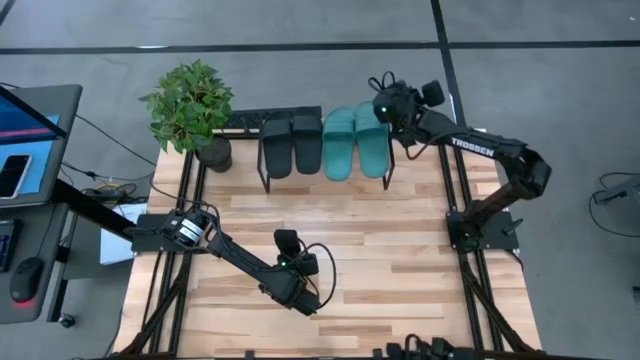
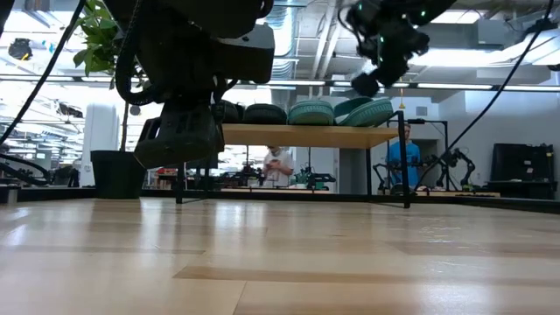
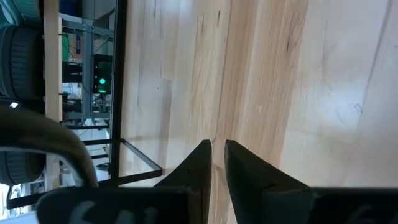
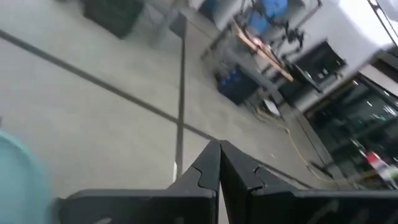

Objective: Pick and place slides into the shelf
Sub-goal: Adjust the green slipper on the shelf

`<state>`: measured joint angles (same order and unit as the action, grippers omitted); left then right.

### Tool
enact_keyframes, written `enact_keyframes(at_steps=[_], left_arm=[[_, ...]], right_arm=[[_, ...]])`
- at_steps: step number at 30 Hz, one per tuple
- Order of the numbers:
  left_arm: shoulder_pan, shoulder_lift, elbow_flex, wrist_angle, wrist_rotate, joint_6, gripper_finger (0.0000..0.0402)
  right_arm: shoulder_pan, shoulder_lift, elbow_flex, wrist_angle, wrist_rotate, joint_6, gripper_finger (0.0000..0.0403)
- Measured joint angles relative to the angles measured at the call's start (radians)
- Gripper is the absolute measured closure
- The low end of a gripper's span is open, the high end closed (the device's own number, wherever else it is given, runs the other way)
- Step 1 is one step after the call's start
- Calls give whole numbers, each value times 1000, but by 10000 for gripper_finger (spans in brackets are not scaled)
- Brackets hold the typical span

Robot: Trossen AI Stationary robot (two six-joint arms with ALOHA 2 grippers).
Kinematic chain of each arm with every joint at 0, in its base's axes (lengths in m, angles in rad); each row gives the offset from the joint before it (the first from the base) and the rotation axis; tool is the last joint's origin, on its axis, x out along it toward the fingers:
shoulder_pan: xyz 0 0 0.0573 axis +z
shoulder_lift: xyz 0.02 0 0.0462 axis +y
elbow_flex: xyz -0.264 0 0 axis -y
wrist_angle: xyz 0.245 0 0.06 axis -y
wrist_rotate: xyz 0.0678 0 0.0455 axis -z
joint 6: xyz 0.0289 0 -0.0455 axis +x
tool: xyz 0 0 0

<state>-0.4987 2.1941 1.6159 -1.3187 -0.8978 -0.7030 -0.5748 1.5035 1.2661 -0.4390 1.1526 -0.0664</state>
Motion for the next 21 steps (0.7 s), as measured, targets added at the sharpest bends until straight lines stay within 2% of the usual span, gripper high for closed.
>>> enact_keyframes(at_steps=[7, 18, 21], left_arm=[[1, 0, 0, 1, 0, 1, 365], [3, 0, 0, 1, -1, 2, 365], [3, 0, 0, 1, 0, 2, 365]], right_arm=[[-69, 16, -62, -18, 8, 55, 403], [-81, 16, -80, -1, -57, 66, 403], [-82, 16, -80, 1, -112, 74, 403]])
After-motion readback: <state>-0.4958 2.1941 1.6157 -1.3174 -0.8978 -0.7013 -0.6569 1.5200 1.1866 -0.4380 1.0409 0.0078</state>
